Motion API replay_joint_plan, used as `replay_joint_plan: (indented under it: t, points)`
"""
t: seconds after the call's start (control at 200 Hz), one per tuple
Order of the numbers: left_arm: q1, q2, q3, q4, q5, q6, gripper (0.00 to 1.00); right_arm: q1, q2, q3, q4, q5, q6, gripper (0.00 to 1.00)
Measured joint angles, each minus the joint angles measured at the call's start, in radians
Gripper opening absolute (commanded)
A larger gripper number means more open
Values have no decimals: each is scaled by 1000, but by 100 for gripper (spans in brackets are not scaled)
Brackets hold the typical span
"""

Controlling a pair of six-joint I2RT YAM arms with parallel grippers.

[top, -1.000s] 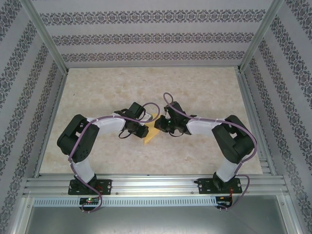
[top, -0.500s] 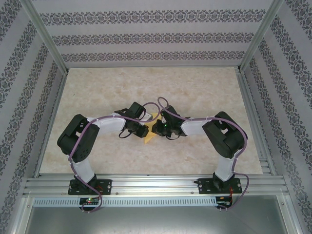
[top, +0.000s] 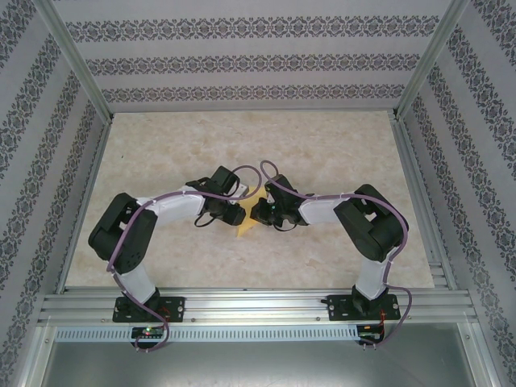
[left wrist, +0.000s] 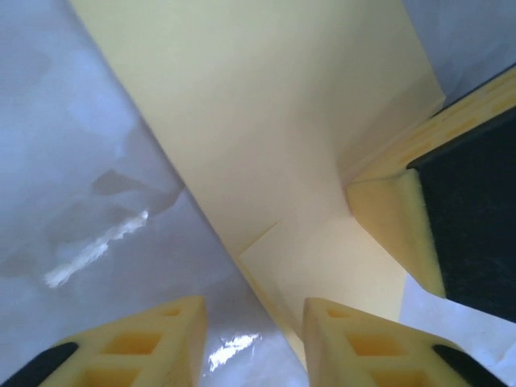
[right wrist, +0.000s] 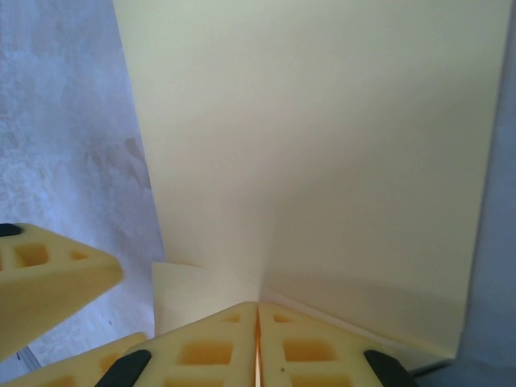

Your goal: Fold a paper plane with a square sheet of paper (pick it up from the middle)

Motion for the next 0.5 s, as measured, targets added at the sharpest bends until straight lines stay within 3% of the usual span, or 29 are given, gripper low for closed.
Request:
replay_joint_plan:
  t: [0.165,0.325,0.5]
  points:
    - [0,-95,-7,-3,-4,-76,33,0,0,0,0,0,3,9]
    - [-4,-202,-52,4,117,-161,24,0,2,0,3,1,14,10]
    - [-45,-195,-63,4,214,-208,20,0,4,0,7,0,21,10]
